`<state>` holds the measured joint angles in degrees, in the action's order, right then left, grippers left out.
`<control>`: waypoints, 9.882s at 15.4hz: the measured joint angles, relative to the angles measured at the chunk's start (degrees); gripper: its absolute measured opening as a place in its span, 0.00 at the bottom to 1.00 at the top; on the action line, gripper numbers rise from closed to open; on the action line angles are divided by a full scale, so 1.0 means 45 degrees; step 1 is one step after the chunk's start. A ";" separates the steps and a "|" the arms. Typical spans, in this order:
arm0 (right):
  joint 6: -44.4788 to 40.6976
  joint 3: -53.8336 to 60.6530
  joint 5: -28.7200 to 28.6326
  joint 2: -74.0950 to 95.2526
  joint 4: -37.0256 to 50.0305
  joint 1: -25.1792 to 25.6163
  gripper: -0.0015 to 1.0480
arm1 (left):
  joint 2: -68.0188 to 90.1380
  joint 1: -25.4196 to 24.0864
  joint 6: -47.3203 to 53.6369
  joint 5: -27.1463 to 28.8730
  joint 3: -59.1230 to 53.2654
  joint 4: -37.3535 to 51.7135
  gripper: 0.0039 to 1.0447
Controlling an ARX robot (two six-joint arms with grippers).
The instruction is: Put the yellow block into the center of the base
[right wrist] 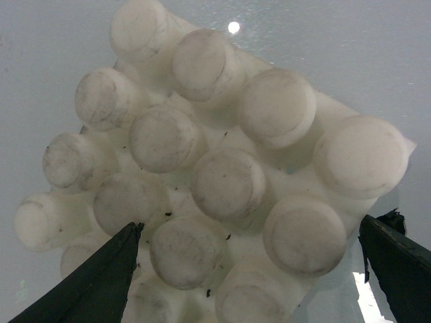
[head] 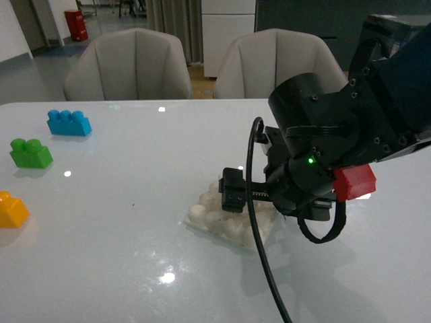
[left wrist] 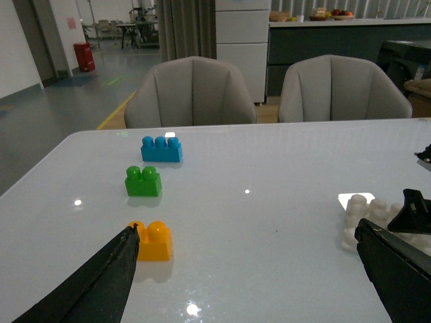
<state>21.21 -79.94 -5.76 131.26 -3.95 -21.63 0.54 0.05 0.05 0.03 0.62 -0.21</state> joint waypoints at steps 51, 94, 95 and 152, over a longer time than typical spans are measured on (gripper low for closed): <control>-0.4639 1.6087 0.1277 -2.4849 0.3473 0.4809 0.02 | 0.0000 0.0000 0.0000 0.0000 0.0000 0.0005 0.94; -0.4682 1.7602 0.1287 -2.9113 0.0835 0.4809 0.94 | 0.4949 -0.0126 -0.0976 0.0627 0.1360 0.1520 0.94; -0.4682 1.7602 0.1287 -2.9113 0.0835 0.4809 0.94 | 0.6863 -0.1039 -0.0787 -0.0389 0.1394 0.3322 0.94; -0.4682 1.7602 0.1287 -2.9113 0.0835 0.4809 0.94 | 2.3596 0.0107 0.1574 -0.3245 0.8961 0.9330 0.56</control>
<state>0.14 -0.73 0.03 0.25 -0.19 0.01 106.72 0.54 7.14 -14.57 40.95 41.78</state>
